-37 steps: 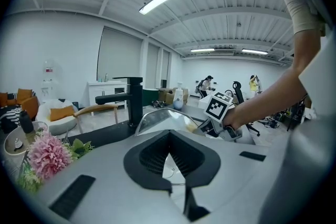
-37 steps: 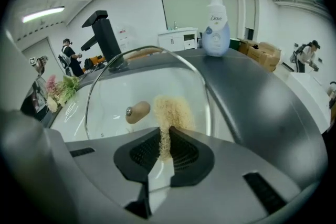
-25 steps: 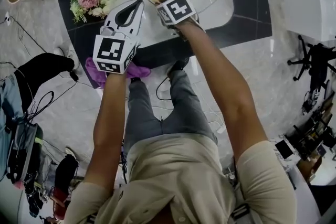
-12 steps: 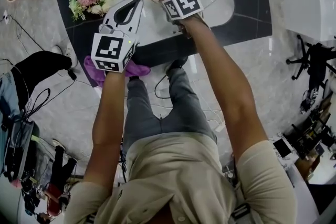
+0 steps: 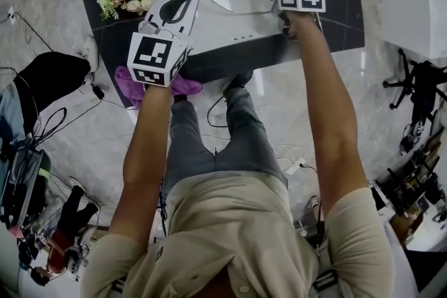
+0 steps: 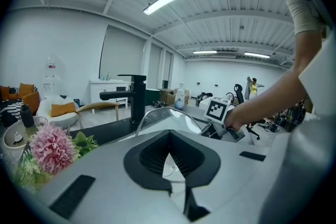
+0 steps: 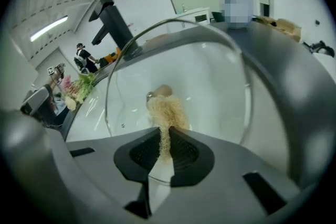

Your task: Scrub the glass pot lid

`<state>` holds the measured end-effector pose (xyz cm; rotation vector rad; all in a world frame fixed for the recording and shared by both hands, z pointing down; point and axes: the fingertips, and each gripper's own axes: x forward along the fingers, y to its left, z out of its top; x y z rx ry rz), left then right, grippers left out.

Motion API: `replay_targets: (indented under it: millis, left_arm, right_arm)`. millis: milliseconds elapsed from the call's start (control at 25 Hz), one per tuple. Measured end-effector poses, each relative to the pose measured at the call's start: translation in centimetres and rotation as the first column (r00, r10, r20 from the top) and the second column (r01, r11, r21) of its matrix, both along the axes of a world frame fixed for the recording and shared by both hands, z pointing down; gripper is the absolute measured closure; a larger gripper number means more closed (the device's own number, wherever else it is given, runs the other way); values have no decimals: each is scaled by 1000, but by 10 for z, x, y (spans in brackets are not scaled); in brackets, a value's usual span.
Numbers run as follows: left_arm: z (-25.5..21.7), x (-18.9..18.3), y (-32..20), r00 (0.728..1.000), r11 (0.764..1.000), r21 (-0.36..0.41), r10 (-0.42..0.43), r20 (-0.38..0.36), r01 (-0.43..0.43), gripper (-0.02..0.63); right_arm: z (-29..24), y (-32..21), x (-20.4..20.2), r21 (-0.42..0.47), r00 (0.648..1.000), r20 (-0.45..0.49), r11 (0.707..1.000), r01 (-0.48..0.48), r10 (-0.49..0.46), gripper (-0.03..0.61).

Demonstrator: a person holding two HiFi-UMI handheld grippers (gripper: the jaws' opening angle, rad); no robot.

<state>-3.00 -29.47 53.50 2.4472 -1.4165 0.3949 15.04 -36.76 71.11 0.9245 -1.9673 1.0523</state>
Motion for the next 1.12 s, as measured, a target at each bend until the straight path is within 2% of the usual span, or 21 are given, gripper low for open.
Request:
replay_targets:
  millis: [80,160,360,600,920,1120]
  left_arm:
    - [-4,5,-1,1000,1000,5,4,1,-4,599]
    - [-11,2,-2,1000,1000,8,3,9,-3,599]
    - [-34,-22,-3,999,999,29,18,51,-20,600]
    - [-62,-31,5,993,997,40,68,99,-73,600]
    - [-119,-40,34,981,988,106,97,167,-116,599]
    - [-156,-27,65,980,979,133,132,148,-152,600]
  right_arm:
    - [-8,-15,33,49,997,-51,997,-62,65,538]
    - [-15,-25,47,84,992,-91,993,-82,90,538]
    - [-21,-26,35,78,988,-116,993,-91,99,538]
    - [-58,-15,27,115,991,-72,988,-104,113,538]
    - [-150,14,9,259,999,-24,965,-36,44,538]
    - [-215,48,12,349,999,29,936,-49,41,538]
